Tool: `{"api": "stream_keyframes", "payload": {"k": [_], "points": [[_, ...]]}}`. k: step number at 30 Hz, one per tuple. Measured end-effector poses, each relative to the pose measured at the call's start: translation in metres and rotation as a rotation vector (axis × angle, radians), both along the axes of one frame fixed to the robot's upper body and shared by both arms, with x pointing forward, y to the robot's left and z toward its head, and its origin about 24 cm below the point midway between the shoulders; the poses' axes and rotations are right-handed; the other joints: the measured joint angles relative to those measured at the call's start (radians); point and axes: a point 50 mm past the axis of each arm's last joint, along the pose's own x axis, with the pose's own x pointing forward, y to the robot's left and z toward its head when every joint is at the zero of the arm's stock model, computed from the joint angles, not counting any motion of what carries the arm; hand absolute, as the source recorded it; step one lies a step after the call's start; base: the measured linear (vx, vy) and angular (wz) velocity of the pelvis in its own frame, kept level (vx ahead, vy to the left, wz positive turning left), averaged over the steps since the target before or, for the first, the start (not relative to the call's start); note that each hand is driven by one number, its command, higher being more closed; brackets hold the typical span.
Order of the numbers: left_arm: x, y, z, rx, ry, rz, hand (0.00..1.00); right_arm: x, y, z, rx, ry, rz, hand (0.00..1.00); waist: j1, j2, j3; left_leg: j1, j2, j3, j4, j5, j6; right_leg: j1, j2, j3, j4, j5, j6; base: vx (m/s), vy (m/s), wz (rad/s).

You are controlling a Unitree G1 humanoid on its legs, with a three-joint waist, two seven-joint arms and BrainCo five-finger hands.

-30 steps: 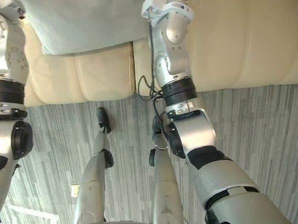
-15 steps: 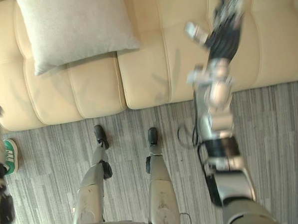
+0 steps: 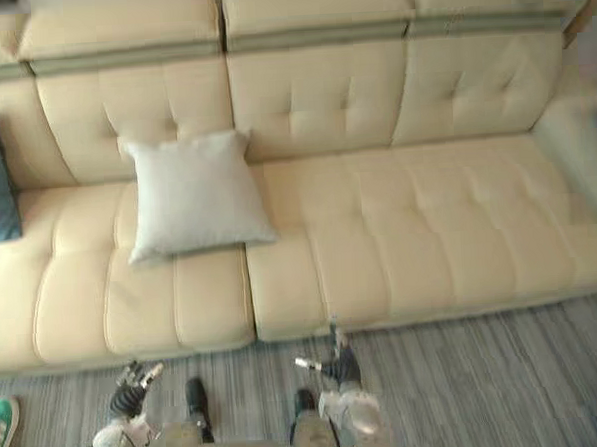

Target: Pick up cushions and gather them together orderly.

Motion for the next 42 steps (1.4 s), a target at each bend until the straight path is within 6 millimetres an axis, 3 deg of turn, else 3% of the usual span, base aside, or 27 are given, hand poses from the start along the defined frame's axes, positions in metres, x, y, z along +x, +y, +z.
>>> {"api": "stream_keyframes", "payload": {"k": [4,9,11,12,13,14,15,16,17,19,20,22,23,25,27,28,30,31,32,34,35,38,40,42], "points": [[-0.025,0.0,-0.015,-0.032,0.131,0.046,0.0,-0.018,-0.003,-0.02,-0.009,0.142,-0.019,0.0,0.002,-0.002,-0.019,0.076,0.0,0.019,-0.006,-0.017,-0.009,0.075,0.002,0.023,-0.035,0.012,0.004,0.01,0.01,-0.17],[-0.029,0.003,-0.02,-0.045,0.178,0.094,0.0,-0.022,-0.01,-0.031,-0.006,0.226,-0.065,0.0,-0.001,-0.007,-0.022,0.098,-0.011,0.049,-0.006,-0.021,-0.007,0.088,0.0,0.071,-0.075,0.053,0.015,-0.02,0.02,-0.26],[-0.028,0.008,-0.02,-0.035,0.186,0.128,0.0,-0.022,-0.009,-0.033,0.0,0.24,-0.063,0.0,-0.003,-0.035,-0.012,0.099,-0.028,0.041,0.001,-0.034,0.008,0.082,-0.01,0.072,-0.071,0.06,0.009,-0.03,0.037,-0.1],[-0.029,0.01,-0.02,-0.034,0.185,0.141,0.0,-0.023,-0.006,-0.033,0.007,0.243,-0.063,0.0,0.0,-0.039,-0.015,0.098,-0.039,0.026,0.0,-0.046,0.007,0.083,-0.017,0.072,-0.076,0.058,-0.001,-0.02,0.045,-0.04],[-0.031,0.009,-0.02,-0.039,0.192,0.151,0.0,-0.024,-0.008,-0.033,0.003,0.246,-0.066,0.0,0.005,-0.028,-0.022,0.093,-0.043,-0.014,-0.001,-0.05,0.02,0.097,-0.025,0.028,-0.094,0.029,-0.074,0.01,0.047,-0.09],[-0.031,0.008,-0.021,-0.043,0.194,0.156,0.0,-0.022,-0.012,-0.033,-0.006,0.242,-0.07,0.0,0.006,-0.009,-0.019,0.084,-0.024,-0.016,-0.006,-0.039,0.045,0.075,-0.032,-0.022,0.014,-0.017,-0.079,0.0,0.048,0.04],[-0.033,0.009,-0.021,-0.04,0.2,0.162,0.0,-0.021,-0.011,-0.033,-0.001,0.239,-0.073,0.0,0.0,-0.007,-0.011,0.087,-0.031,-0.022,-0.005,-0.038,0.046,0.05,-0.051,-0.041,0.157,-0.041,-0.055,0.01,0.028,0.27],[-0.034,0.014,-0.02,-0.027,0.204,0.164,0.0,-0.023,-0.008,-0.034,0.007,0.25,-0.077,0.0,-0.01,-0.025,-0.016,0.09,-0.044,-0.042,-0.005,-0.034,0.052,0.048,-0.062,-0.049,0.268,-0.05,-0.045,0.0,-0.004,0.57],[-0.035,0.025,-0.018,0.004,0.206,0.176,0.0,-0.029,-0.006,-0.039,0.019,0.286,-0.084,0.0,-0.002,-0.054,-0.034,0.096,-0.07,-0.067,0.001,-0.035,0.044,0.058,-0.071,-0.059,0.283,-0.054,-0.017,0.07,-0.005,0.46],[-0.036,0.027,-0.018,0.007,0.208,0.184,0.0,-0.03,-0.006,-0.04,0.018,0.299,-0.081,0.0,0.019,-0.056,-0.059,0.064,-0.072,-0.093,0.001,-0.036,0.041,0.093,-0.055,-0.056,0.153,-0.037,0.009,0.04,0.004,0.01],[-0.036,0.027,-0.018,0.008,0.209,0.186,0.0,-0.02,-0.005,-0.038,0.019,0.275,-0.072,0.0,0.029,-0.061,-0.066,0.024,-0.077,-0.101,0.009,-0.035,0.039,0.112,-0.055,-0.056,0.036,-0.02,0.016,-0.05,0.014,-0.22],[-0.032,0.025,-0.018,0.003,0.206,0.178,0.0,-0.004,-0.004,-0.032,0.013,0.236,-0.056,0.0,0.027,-0.05,-0.058,-0.054,-0.067,-0.099,0.057,-0.035,0.039,0.116,-0.049,-0.057,-0.083,0.022,0.037,-0.1,0.019,-0.16],[-0.026,0.02,-0.018,-0.004,0.201,0.151,0.0,0.005,-0.005,-0.029,-0.003,0.215,-0.035,0.0,0.023,-0.038,-0.04,-0.073,-0.06,-0.1,0.07,-0.035,0.038,0.122,-0.041,-0.057,-0.125,0.045,0.026,-0.14,0.02,-0.01],[-0.023,0.013,-0.02,-0.013,0.211,0.113,0.0,0.006,-0.01,-0.028,-0.021,0.211,-0.034,0.0,0.019,-0.005,-0.004,-0.056,-0.062,-0.106,0.07,-0.035,0.037,0.139,-0.041,-0.059,-0.137,0.054,0.028,-0.17,0.036,0.01],[-0.018,0.007,-0.02,-0.014,0.21,0.085,0.0,0.003,-0.016,-0.028,-0.035,0.218,-0.054,0.0,0.014,0.005,0.01,-0.01,-0.07,-0.106,0.038,-0.034,0.034,0.148,-0.046,-0.053,-0.109,0.039,0.022,-0.1,0.024,-0.14],[-0.018,0.005,-0.02,-0.006,0.216,0.061,0.0,0.001,-0.019,-0.029,-0.041,0.223,-0.065,0.0,0.005,0.005,0.014,-0.001,-0.073,-0.106,0.039,-0.055,0.005,0.138,-0.05,-0.037,-0.09,0.029,0.013,-0.04,0.053,-0.37],[-0.017,0.006,-0.02,-0.008,0.209,0.069,0.0,-0.008,-0.02,-0.032,-0.026,0.244,-0.103,0.0,0.008,-0.007,0.015,-0.022,-0.09,-0.124,0.159,-0.091,0.039,0.108,-0.071,0.019,-0.073,0.024,0.011,0.0,0.063,-0.81],[-0.019,0.005,-0.021,-0.013,0.216,0.088,0.0,-0.011,-0.026,-0.032,-0.026,0.249,-0.135,0.0,0.0,-0.005,0.014,-0.018,-0.108,-0.162,0.293,-0.203,0.079,0.091,-0.066,0.086,-0.062,0.026,0.012,0.04,0.047,-1.5],[-0.022,0.005,-0.021,-0.015,0.223,0.09,0.0,-0.016,-0.029,-0.034,-0.029,0.261,-0.149,0.0,0.0,0.0,0.011,0.002,-0.113,-0.197,0.323,-0.276,0.046,0.081,-0.049,0.144,-0.065,0.033,0.015,0.03,0.06,-1.5],[-0.026,0.006,-0.022,-0.018,0.233,0.088,0.0,-0.025,-0.033,-0.036,-0.033,0.289,-0.16,0.0,-0.008,-0.01,0.0,0.017,-0.126,-0.195,0.316,-0.321,0.019,0.073,-0.036,0.212,-0.082,0.045,0.013,0.01,0.081,-1.21],[-0.025,0.008,-0.022,-0.017,0.228,0.079,0.0,-0.039,-0.035,-0.042,-0.029,0.344,-0.177,0.0,-0.018,-0.017,-0.012,0.03,-0.144,-0.19,0.301,-0.342,0.016,0.062,-0.034,0.261,-0.111,0.069,-0.01,0.02,0.1,-1.21],[-0.024,0.013,-0.022,0.018,0.244,0.024,0.0,-0.051,-0.033,-0.047,0.0,0.39,-0.223,0.0,-0.054,-0.047,-0.025,0.038,-0.142,-0.123,0.271,-0.348,0.022,0.039,-0.029,0.3,-0.15,0.115,-0.028,0.03,0.077,-0.87],[-0.019,0.01,-0.021,0.032,0.246,-0.032,0.0,-0.05,-0.036,-0.047,0.013,0.384,-0.261,0.0,-0.059,-0.037,-0.019,0.057,-0.136,-0.093,0.267,-0.351,0.021,0.033,-0.013,0.308,-0.155,0.171,0.002,0.12,0.021,-0.71],[-0.018,0.008,-0.022,0.036,0.25,-0.056,0.0,-0.049,-0.038,-0.046,0.019,0.379,-0.275,0.0,-0.058,-0.025,-0.018,0.079,-0.13,-0.08,0.272,-0.349,0.041,0.03,0.008,0.34,-0.16,0.187,0.006,0.14,0.019,-0.87]]}}
